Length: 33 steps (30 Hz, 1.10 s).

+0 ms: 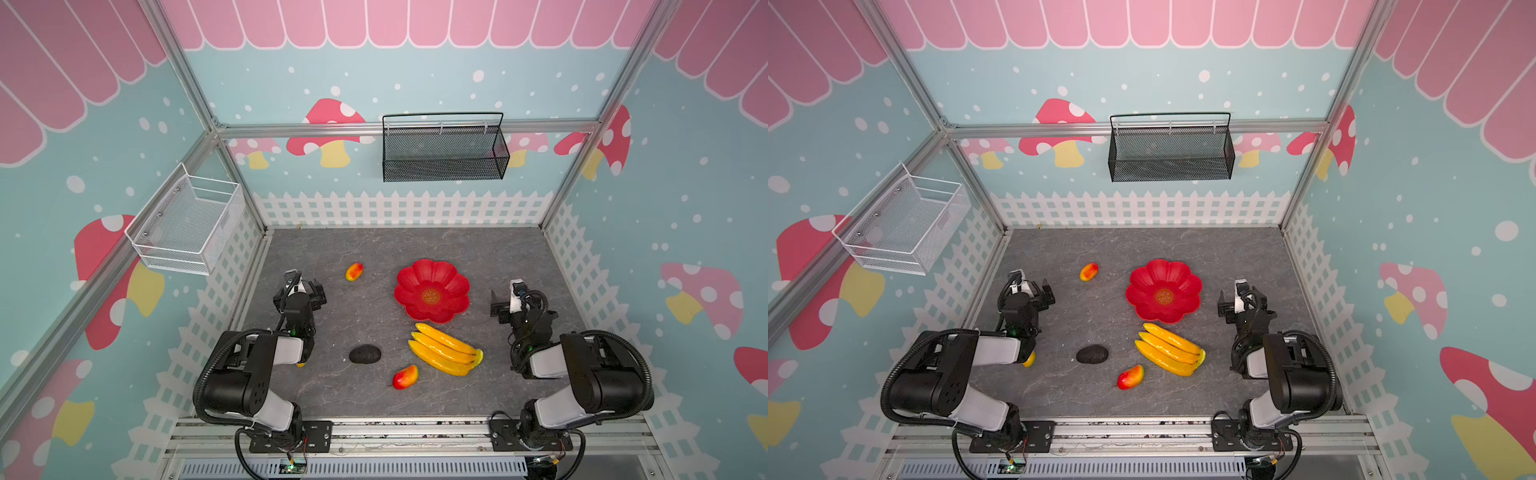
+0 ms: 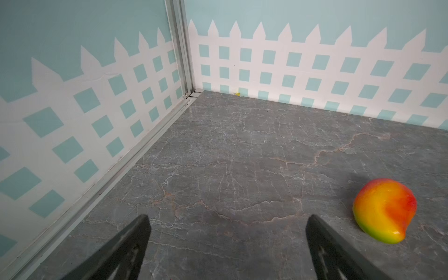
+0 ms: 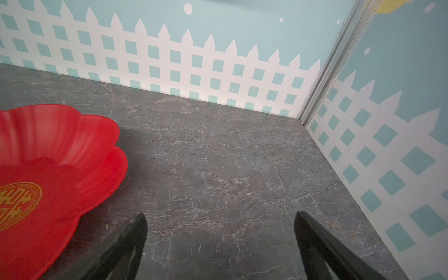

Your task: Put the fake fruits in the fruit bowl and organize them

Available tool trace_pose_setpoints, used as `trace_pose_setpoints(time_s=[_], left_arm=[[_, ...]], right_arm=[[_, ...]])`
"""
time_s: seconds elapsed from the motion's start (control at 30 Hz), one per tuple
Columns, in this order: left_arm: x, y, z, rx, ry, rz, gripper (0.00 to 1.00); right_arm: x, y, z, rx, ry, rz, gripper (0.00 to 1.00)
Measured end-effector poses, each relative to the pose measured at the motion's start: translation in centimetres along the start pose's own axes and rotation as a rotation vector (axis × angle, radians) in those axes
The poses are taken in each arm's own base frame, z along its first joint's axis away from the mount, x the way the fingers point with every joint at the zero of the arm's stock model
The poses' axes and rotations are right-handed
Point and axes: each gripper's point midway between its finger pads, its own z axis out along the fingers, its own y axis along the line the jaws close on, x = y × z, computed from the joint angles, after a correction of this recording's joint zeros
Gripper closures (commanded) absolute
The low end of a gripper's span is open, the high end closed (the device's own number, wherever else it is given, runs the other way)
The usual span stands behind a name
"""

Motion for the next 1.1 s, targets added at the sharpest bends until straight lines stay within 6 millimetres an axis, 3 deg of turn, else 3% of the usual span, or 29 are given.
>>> trace_pose_setpoints(time_s=[1.1], left_arm=[[0.01, -0.28, 0.00, 0.018, 0.001, 0.001, 0.03]], right_arm=[[-0.25, -0.05, -0.18, 0.012, -0.013, -0.001, 0.02]])
